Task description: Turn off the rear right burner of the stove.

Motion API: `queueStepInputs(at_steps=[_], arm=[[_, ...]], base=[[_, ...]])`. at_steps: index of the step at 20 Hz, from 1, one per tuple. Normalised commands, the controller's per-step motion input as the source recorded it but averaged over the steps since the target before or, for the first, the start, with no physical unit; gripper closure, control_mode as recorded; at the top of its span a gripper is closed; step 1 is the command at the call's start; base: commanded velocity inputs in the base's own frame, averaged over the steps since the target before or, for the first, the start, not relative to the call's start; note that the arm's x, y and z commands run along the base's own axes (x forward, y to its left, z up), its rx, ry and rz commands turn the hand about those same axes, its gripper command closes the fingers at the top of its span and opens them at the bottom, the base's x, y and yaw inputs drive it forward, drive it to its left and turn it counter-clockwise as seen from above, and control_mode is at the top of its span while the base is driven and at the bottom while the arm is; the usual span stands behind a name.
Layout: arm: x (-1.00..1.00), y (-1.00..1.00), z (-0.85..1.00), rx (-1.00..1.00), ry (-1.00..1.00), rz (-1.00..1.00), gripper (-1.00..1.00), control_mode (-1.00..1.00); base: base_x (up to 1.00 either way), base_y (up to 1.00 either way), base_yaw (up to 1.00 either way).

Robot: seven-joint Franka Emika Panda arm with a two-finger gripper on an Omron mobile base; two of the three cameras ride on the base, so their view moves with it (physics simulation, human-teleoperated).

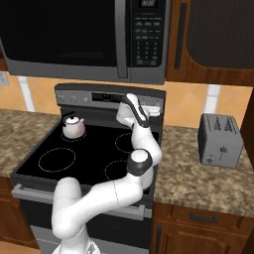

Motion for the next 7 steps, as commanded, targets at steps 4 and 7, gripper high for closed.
queueStepInputs(at_steps=[4, 7], arm=[[0.09, -0.14, 0.0, 0.36, 0.07, -0.28, 1.0, -1.0], [-0.17, -0.17, 0.0, 0.15, 0.0, -0.19, 1.0, -1.0]], base=[[0.0, 0.0, 0.0], [0.0, 0.0, 0.0]])
